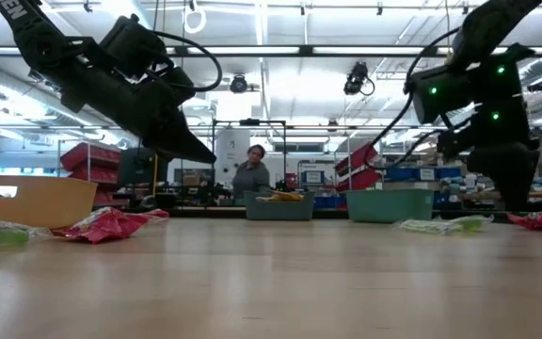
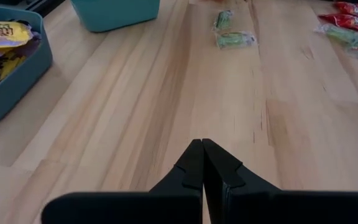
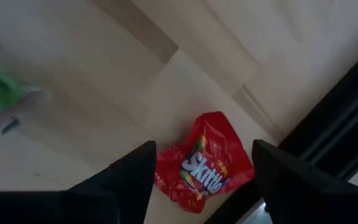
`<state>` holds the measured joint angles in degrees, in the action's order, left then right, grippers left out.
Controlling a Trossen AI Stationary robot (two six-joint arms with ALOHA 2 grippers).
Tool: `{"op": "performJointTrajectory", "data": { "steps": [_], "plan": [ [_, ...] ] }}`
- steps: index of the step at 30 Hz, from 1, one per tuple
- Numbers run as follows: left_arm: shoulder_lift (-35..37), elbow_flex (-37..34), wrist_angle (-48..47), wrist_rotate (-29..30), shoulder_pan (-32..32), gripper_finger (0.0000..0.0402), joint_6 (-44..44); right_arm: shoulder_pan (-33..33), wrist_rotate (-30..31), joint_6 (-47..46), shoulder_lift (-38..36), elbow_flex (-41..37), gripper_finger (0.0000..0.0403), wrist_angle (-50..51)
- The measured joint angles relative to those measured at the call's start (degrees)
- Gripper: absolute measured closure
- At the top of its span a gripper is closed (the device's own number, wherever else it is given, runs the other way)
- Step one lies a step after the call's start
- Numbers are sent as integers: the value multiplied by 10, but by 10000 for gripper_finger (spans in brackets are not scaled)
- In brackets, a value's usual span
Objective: Sort candy
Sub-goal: Put the red candy into the green bin
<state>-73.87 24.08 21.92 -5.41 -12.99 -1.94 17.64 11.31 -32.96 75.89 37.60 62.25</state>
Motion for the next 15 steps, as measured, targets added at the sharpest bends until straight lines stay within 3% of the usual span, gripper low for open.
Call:
{"op": "performJointTrajectory", "data": {
  "steps": [5, 9, 12, 15],
  "plan": [
    [0, 0, -7, 0, 0, 400, 0, 35, -23, 5, 46, 0, 161, 1],
    [0, 0, -7, 0, 0, 400, 1, 53, -39, 23, 90, 0, 194, 0],
    [0, 0, -7, 0, 0, 400, 1, 55, -50, 51, 118, 1, 248, -1],
    [0, 0, -7, 0, 0, 400, 1, 48, -58, 68, 129, 5, 331, -1]
  ]
}}
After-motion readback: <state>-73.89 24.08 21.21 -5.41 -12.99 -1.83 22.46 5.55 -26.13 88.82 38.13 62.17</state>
